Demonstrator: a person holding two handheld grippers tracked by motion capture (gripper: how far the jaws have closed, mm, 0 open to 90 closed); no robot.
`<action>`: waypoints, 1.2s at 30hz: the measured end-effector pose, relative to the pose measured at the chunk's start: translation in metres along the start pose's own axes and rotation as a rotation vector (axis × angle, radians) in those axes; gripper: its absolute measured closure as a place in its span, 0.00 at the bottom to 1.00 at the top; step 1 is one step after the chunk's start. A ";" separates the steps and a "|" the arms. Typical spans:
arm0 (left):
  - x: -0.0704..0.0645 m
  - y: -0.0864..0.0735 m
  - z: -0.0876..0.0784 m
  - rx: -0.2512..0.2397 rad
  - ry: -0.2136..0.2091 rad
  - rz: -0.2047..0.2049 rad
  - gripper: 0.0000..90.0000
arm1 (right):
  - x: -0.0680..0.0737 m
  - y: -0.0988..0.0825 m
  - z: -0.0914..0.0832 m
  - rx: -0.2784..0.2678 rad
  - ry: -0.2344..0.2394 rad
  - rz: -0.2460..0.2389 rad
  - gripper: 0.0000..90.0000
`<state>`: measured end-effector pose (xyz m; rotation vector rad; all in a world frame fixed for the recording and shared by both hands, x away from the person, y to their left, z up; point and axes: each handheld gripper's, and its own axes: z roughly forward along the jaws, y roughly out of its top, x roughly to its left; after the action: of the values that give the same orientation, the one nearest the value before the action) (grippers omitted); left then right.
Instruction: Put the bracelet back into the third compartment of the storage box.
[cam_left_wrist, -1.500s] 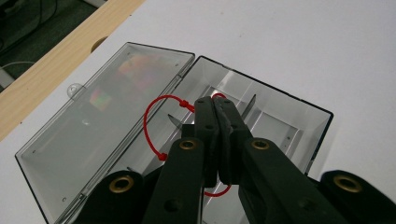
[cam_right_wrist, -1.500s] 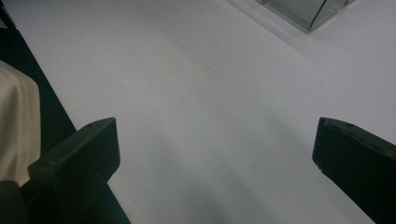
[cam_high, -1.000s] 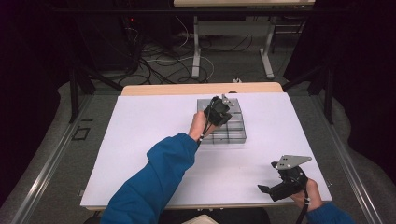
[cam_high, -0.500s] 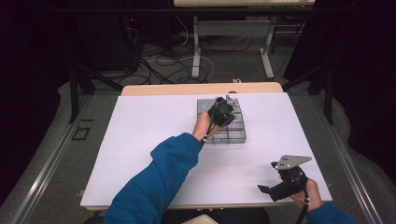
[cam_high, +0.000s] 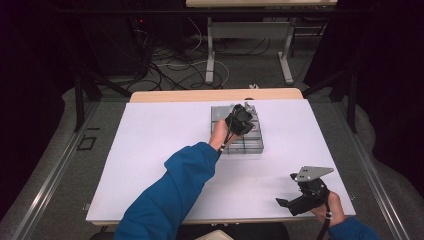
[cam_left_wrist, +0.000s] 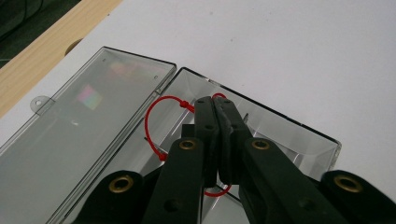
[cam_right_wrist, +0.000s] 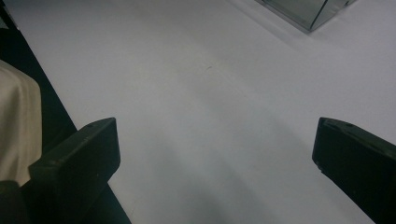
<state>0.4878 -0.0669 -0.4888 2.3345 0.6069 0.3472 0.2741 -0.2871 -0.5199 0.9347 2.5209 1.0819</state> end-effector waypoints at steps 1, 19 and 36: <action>0.000 0.000 0.001 -0.003 0.001 0.001 0.99 | 0.000 0.000 0.000 0.000 0.000 0.000 0.01; 0.001 0.000 0.011 0.006 0.014 -0.014 0.99 | 0.000 0.000 0.000 -0.005 -0.004 0.001 0.01; -0.002 0.002 0.022 0.010 0.029 -0.013 0.82 | 0.000 0.000 0.001 -0.012 -0.002 -0.002 0.01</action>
<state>0.4957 -0.0812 -0.5032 2.3374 0.6390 0.3730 0.2749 -0.2866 -0.5206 0.9300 2.5103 1.0939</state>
